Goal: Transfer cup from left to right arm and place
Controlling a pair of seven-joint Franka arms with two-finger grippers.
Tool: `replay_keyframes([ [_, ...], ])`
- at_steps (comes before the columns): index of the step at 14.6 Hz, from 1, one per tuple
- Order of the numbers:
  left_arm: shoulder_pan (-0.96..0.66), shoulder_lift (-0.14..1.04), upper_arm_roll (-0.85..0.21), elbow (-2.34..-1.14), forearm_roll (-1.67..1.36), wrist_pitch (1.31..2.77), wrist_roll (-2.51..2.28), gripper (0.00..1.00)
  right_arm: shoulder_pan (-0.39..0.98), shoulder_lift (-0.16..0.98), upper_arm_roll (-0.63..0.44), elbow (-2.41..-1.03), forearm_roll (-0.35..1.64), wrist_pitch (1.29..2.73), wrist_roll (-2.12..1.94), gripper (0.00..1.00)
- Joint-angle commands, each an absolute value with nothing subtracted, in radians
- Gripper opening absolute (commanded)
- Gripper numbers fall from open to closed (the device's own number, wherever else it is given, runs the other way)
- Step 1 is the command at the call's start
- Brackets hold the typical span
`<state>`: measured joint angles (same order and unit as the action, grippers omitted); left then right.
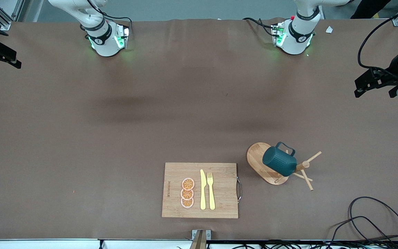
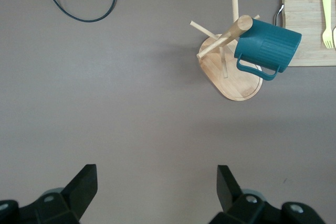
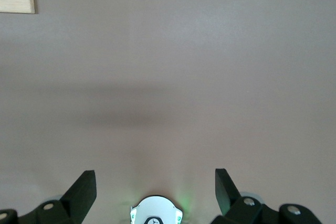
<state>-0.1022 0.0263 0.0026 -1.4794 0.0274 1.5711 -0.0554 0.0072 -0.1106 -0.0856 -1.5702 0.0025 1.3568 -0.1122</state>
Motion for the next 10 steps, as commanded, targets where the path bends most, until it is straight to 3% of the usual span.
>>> replay_keyframes([
  [1,-0.095,0.021,-0.002,-1.476,0.018,1.583,-0.035,1.0,0.008,-0.135,-0.086,-1.594,-0.006,1.358,-0.118,1.0],
  [10,-0.109,0.026,-0.005,-1.476,0.029,1.595,-0.043,1.0,0.008,-0.135,-0.086,-1.594,-0.006,1.359,-0.114,1.0],
])
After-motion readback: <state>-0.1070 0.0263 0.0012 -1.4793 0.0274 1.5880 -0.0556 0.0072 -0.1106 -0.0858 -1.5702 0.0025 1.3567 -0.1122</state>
